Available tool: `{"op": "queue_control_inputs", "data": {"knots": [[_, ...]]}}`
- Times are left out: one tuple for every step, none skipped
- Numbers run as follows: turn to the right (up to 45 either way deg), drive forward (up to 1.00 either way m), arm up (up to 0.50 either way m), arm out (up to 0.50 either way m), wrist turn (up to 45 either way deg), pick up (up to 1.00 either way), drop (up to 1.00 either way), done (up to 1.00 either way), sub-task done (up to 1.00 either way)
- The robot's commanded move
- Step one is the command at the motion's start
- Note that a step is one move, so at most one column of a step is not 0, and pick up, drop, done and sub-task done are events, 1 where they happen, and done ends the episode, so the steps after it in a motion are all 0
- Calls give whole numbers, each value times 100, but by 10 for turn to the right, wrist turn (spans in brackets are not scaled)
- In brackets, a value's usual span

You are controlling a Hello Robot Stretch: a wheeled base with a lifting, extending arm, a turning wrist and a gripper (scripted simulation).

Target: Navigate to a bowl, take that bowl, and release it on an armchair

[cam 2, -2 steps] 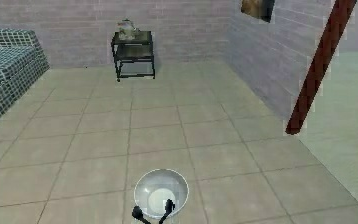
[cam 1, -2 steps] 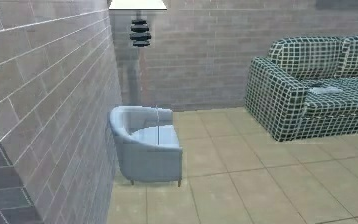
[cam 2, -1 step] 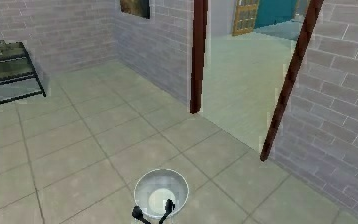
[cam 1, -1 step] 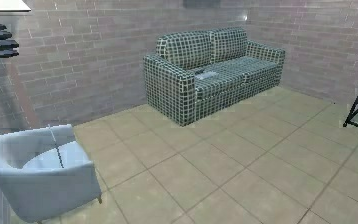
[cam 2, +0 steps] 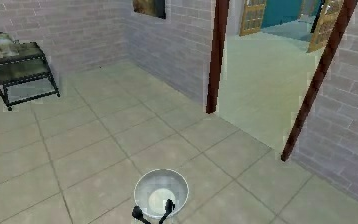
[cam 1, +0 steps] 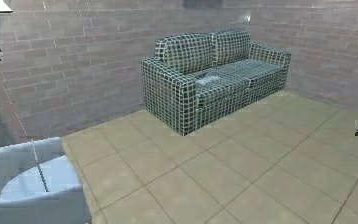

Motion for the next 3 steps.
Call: {"op": "queue_control_inputs", "data": {"knots": [[60,0,0,0,0,0,0,0,0],[0,100,0,0,0,0,0,0,0],[0,25,0,0,0,0,0,0,0]]}}
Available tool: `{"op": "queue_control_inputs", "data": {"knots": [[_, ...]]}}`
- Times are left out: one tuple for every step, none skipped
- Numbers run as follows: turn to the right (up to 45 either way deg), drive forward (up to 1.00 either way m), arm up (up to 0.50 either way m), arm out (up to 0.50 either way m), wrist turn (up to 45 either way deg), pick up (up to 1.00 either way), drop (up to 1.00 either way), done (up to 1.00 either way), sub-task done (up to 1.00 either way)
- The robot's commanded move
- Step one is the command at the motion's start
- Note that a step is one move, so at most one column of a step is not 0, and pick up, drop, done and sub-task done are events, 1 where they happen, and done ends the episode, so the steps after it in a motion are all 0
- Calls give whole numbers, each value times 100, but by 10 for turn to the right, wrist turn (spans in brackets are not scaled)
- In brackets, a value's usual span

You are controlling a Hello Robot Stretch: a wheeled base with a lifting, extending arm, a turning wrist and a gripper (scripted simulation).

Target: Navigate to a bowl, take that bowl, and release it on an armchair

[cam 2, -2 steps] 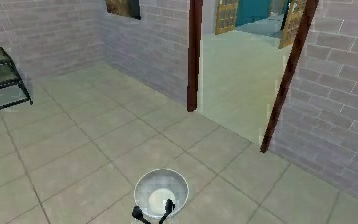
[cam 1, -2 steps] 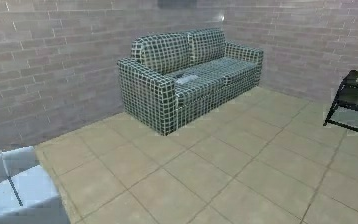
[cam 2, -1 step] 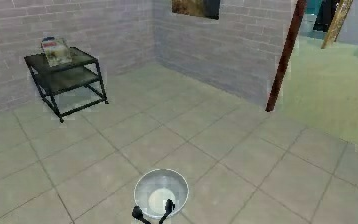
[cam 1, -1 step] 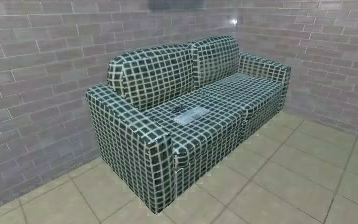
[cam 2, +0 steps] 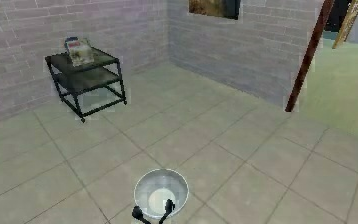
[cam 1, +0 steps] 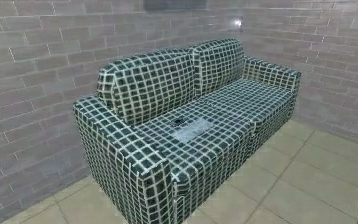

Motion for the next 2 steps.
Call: {"op": "queue_control_inputs", "data": {"knots": [[-450,0,0,0,0,0,0,0,0],[-150,0,0,0,0,0,0,0,0]]}}
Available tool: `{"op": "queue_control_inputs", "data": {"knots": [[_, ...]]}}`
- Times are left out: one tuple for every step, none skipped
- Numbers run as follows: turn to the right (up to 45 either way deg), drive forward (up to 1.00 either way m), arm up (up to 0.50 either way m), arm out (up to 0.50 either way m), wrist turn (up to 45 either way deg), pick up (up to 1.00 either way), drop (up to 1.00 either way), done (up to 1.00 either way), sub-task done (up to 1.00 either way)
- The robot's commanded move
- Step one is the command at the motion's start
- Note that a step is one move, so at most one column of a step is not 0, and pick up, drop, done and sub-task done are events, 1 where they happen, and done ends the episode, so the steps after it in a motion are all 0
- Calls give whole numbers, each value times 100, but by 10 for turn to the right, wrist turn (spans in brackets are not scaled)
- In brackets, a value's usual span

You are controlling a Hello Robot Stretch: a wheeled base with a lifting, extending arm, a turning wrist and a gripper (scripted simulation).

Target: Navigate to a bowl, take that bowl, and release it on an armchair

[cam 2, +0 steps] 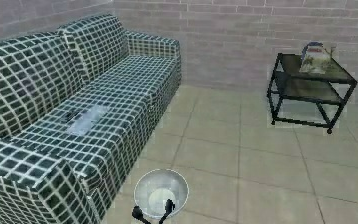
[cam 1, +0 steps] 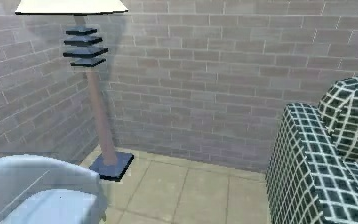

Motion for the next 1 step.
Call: {"op": "queue_control_inputs", "data": {"knots": [[0,40,0,0,0,0,0,0,0]]}}
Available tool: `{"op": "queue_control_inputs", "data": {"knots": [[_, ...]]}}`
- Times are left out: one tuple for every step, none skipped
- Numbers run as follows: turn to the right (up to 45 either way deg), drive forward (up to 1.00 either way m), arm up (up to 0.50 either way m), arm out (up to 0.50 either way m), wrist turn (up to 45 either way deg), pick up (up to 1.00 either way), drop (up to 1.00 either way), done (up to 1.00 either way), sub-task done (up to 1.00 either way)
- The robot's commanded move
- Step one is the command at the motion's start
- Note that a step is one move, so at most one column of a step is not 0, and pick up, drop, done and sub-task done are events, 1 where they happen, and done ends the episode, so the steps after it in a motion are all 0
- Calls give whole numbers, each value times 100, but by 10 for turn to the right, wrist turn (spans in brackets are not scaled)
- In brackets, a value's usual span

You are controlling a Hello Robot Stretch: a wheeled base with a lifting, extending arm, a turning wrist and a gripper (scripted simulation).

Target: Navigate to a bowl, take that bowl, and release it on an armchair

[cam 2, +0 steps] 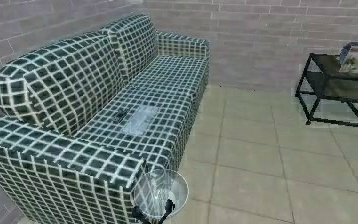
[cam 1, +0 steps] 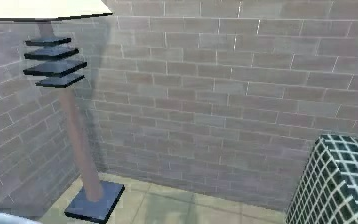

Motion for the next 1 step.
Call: {"op": "queue_control_inputs", "data": {"knots": [[450,0,0,0,0,0,0,0,0]]}}
